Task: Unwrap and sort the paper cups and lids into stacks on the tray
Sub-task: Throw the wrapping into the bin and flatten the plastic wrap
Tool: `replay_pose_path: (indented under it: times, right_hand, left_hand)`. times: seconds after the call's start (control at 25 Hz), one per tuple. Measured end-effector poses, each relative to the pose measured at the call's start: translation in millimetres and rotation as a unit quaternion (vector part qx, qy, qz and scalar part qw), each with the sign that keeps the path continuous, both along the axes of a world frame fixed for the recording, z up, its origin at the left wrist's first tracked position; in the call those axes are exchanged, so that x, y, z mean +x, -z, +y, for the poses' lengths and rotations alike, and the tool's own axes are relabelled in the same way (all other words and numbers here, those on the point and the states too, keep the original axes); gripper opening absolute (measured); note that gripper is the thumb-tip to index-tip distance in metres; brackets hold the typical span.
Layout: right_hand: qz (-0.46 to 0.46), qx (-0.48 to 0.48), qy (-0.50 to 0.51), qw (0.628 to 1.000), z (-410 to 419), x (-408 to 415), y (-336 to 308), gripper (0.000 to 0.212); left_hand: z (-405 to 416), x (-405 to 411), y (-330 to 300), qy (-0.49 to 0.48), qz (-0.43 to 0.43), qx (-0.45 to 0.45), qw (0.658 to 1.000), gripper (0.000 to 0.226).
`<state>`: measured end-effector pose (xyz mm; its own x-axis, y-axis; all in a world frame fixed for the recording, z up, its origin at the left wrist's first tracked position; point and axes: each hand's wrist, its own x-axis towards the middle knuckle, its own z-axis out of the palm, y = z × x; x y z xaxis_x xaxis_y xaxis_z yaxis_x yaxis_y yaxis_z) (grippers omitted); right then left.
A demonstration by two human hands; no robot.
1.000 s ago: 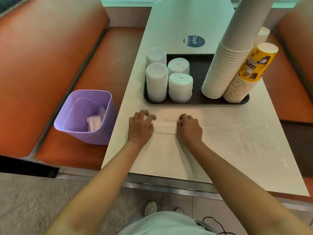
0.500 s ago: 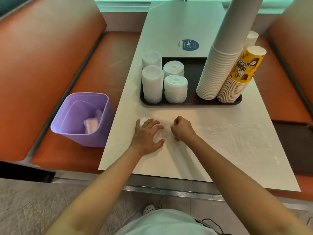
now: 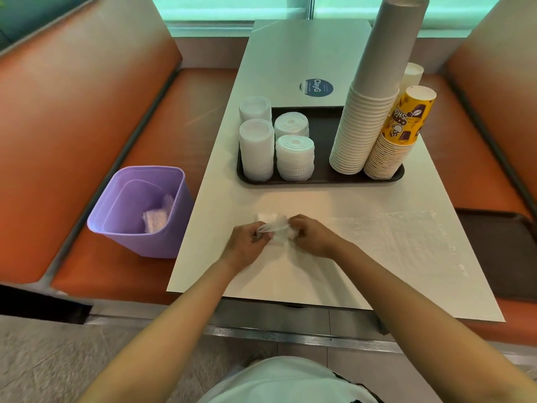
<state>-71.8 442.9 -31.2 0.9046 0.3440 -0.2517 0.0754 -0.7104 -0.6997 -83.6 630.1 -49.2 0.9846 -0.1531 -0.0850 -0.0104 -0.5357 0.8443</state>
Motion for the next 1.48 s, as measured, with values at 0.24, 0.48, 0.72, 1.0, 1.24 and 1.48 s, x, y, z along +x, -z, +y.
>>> replay_pose_path:
  times: [0.24,0.48,0.72,1.0,1.24,1.48]
  right_hand:
    - [0.014,-0.028,0.125,0.992,18,-6,8,0.027]
    - [-0.021,-0.088,0.139,0.986,25,-9,10,0.026]
    - [0.002,-0.022,0.148,0.989,21,-6,8,0.04]
    - [0.086,0.13,0.058,0.986,-5,11,-22,0.049]
    - [0.081,0.316,0.199,0.924,-6,6,-27,0.019]
    - [0.079,0.35,0.187,0.914,-12,-7,-25,0.013]
  left_hand:
    - [-9,5,-11,-0.053,0.032,0.023,0.998,0.023]
    - [-30,13,-21,-0.156,0.116,0.138,0.971,0.059]
    - [-32,17,-29,-0.152,0.112,-0.021,0.982,0.047]
    - [-27,20,-51,0.058,0.068,-0.034,0.995,0.051]
    - [-31,19,-57,-0.024,0.06,-0.131,0.989,0.028]
    - [-38,13,-61,0.028,0.011,-0.133,0.991,0.023]
